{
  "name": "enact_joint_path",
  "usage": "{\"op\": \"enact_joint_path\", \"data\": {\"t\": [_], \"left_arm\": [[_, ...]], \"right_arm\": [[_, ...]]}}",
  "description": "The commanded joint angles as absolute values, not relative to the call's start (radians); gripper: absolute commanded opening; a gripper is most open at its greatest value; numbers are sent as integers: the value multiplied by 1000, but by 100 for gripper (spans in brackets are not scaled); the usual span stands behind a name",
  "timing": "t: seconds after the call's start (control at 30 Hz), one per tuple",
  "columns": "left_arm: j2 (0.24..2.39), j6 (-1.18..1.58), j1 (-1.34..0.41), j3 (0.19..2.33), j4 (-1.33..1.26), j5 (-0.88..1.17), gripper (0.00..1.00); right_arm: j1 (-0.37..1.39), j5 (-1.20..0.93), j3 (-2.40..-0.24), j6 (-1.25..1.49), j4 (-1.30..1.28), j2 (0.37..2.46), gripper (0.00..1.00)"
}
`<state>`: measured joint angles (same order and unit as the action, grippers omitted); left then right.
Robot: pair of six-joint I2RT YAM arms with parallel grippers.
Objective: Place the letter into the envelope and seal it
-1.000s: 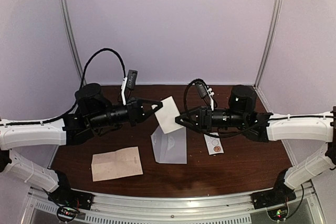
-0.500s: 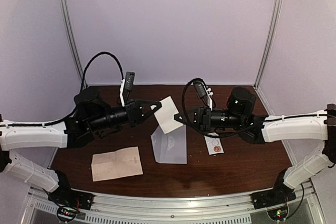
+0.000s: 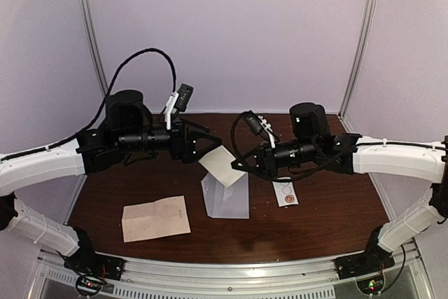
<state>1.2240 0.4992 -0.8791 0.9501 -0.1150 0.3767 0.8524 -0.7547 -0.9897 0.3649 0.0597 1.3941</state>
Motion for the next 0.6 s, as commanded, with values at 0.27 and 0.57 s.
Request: {"op": "enact_joint_path", "data": {"t": [0.27,0.57], "left_arm": [[1395,183,-879,1158,320,573,61],[1395,216,-879,1120,244,593,0]], "right_arm": [[861,-771,-1078,230,-149,1441,0],[858,-723,-1095,208,-177,1426,14]]}}
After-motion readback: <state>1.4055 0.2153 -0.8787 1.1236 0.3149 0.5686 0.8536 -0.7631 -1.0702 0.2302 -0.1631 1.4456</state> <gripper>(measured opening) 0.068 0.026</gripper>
